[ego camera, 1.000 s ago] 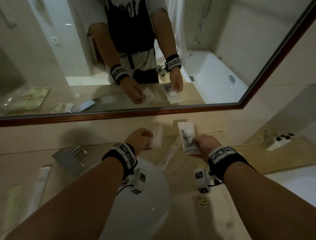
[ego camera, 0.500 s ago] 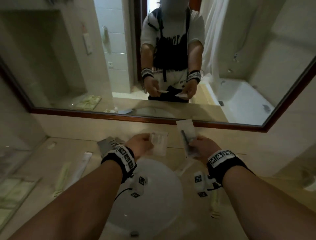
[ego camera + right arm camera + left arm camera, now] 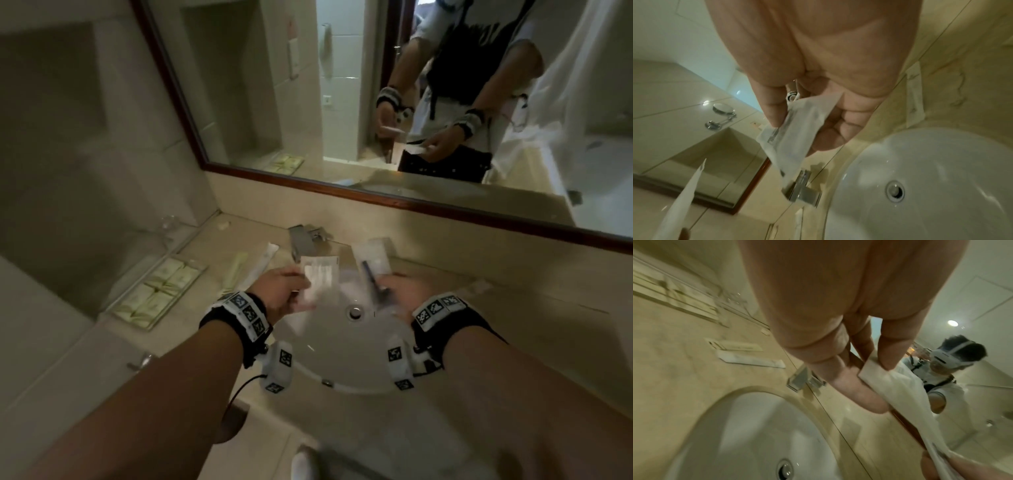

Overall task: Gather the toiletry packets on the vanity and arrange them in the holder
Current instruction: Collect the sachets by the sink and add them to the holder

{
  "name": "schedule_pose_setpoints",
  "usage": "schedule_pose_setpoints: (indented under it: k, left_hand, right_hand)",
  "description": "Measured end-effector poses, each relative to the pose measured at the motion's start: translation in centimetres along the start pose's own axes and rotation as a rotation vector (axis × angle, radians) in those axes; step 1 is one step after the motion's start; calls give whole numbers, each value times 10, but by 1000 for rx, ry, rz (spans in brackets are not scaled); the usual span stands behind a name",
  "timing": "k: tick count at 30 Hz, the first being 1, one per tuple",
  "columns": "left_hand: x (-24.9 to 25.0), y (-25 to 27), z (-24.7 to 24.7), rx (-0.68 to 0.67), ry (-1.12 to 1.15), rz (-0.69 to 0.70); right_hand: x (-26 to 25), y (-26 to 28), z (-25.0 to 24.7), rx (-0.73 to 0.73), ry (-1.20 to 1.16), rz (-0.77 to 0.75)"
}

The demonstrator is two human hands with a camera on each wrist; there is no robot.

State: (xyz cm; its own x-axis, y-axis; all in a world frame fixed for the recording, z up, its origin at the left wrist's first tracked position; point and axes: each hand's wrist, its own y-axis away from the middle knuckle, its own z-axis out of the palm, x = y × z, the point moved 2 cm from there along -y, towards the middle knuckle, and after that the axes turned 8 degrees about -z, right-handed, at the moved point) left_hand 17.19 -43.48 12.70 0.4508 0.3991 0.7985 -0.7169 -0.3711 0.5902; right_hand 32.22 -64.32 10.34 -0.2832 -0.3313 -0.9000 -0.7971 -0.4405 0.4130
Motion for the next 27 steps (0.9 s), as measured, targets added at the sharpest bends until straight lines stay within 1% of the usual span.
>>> schedule_pose_setpoints:
  k: [1,3,5,6,8,11,14,16,19,21,25,27]
  left_hand:
    - [-1,4,-8,10,10,1]
    - [-1,13,-26,31,46,8]
    - [-1,19,-47,54,90,27]
    - [-1,22,-58,56,101,33]
    - [-3,25,-81,51,126,47]
    - [0,32,-115,56,111,96]
    - [3,36,-164,95,108,153]
    - [4,37,-206,124,110,179]
    - [10,40,-259,159,138,197]
    - [12,39,-296,188,148,204]
    - [11,28,-351,216,150,183]
    - [8,22,-370,218,192,152]
  right_hand:
    - [1,-3,6,-1,19,-14]
    - [6,-21,21,-46,47,-34]
    - [10,-39,39,-85,32,-81]
    - [6,-40,49,-98,36,-105]
    - [-26,-5,79,-116,54,-134]
    - [-50,9,120,-156,71,-161]
    - [-60,-2,172,-174,120,-170]
    - [-61,-16,212,-199,151,-188]
    - [-85,1,265,-251,255,-221]
    - [-93,1,302,-285,246,-220]
    - [-93,-22,353,-292,285,-268]
    - [-92,-28,370,-306,309,-256]
